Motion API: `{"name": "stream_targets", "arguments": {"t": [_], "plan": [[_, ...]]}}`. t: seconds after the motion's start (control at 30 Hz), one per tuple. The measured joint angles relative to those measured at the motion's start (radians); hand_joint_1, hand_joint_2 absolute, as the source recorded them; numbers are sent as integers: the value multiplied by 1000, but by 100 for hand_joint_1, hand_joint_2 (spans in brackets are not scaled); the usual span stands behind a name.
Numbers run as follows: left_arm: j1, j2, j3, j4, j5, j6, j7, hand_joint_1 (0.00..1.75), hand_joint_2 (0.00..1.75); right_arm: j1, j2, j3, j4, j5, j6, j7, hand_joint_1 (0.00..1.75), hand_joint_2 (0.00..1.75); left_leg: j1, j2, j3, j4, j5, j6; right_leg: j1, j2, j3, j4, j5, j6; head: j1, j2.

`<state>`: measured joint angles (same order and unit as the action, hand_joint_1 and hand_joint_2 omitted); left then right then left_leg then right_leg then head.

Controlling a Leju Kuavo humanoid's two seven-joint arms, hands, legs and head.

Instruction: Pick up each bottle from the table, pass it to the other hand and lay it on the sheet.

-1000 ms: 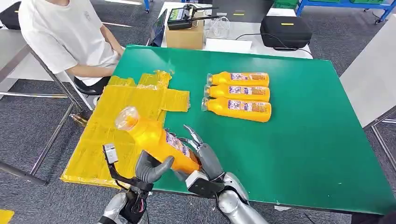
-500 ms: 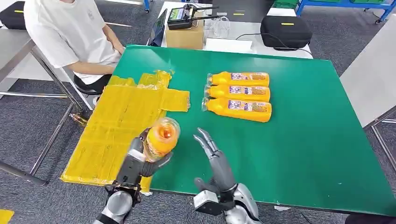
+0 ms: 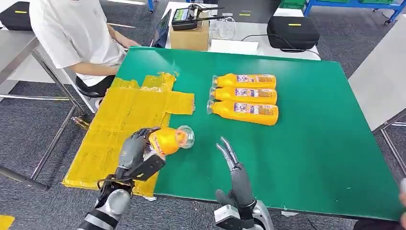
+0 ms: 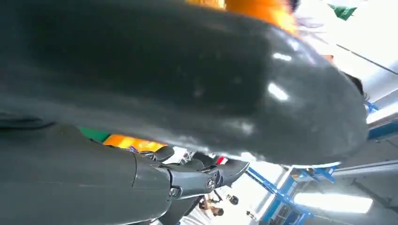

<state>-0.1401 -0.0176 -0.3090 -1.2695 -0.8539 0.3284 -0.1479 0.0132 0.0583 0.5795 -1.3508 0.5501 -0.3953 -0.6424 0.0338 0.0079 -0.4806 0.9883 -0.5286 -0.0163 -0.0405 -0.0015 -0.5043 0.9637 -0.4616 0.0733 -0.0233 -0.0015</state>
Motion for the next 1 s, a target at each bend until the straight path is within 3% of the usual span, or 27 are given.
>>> {"name": "stream_targets", "arguments": {"t": [0.2, 0.37, 0.5, 0.53, 0.6, 0.63, 0.67, 0.7, 1.0], "plan": [[-142, 29, 2, 157, -71, -53, 49, 175, 175, -1, 14, -12, -1, -17, 22, -11, 0, 0, 0, 0, 0, 0, 1, -1, 0, 0, 1, 1, 0, 0, 0, 0], [-179, 35, 2, 213, -78, -52, 54, 175, 175, -1, 16, -18, -1, -17, 24, -11, 0, 0, 0, 0, 0, 0, 1, -1, 0, 0, 0, 0, 0, 0, 0, 0], [-248, 45, -1, 299, -184, -90, 147, 175, 175, -3, 18, -19, -1, -21, 28, -15, 0, 0, 0, 0, -1, 0, 1, -1, 0, 0, 0, 0, 0, 0, 0, 0], [-280, 49, -2, 347, -213, -90, 163, 155, 175, -5, 20, -19, -1, -26, 29, -19, 0, 0, 0, 0, 0, 0, 1, -1, 0, 0, 0, 0, 0, 0, 0, 0], [-340, 53, 2, 439, -222, -95, 161, 141, 175, -8, 25, -21, -1, -37, 28, -27, 0, 0, 0, 1, 0, 0, 1, -1, 0, 0, 0, 1, 0, 0, 0, 0], [-370, 56, 5, 482, -221, -104, 155, 61, 175, -8, 28, -23, -1, -42, 26, -30, 0, 0, 0, 0, 1, 0, 1, -1, 0, 0, 0, 1, 0, 0, 0, 0], [-393, 57, 8, 519, -218, -115, 150, 9, 175, -8, 30, -26, -1, -51, 25, -32, 0, 0, 0, 0, 1, 0, 2, -1, 0, 0, 0, 2, 0, 0, 0, 0], [-410, 58, 12, 549, -214, -124, 148, 0, 175, -8, 33, -28, 0, -57, 23, -35, 0, 0, 0, 0, 1, 0, 2, -1, 0, 0, 0, 3, 0, 0, 0, 0], [-486, 57, 32, 686, -141, -310, 73, 0, 175, -10, 40, -40, 29, -86, 5, -52, 0, 0, 0, 0, 0, 0, 2, -1, 0, 0, 0, 3, 0, 0, 0, 0]]}}
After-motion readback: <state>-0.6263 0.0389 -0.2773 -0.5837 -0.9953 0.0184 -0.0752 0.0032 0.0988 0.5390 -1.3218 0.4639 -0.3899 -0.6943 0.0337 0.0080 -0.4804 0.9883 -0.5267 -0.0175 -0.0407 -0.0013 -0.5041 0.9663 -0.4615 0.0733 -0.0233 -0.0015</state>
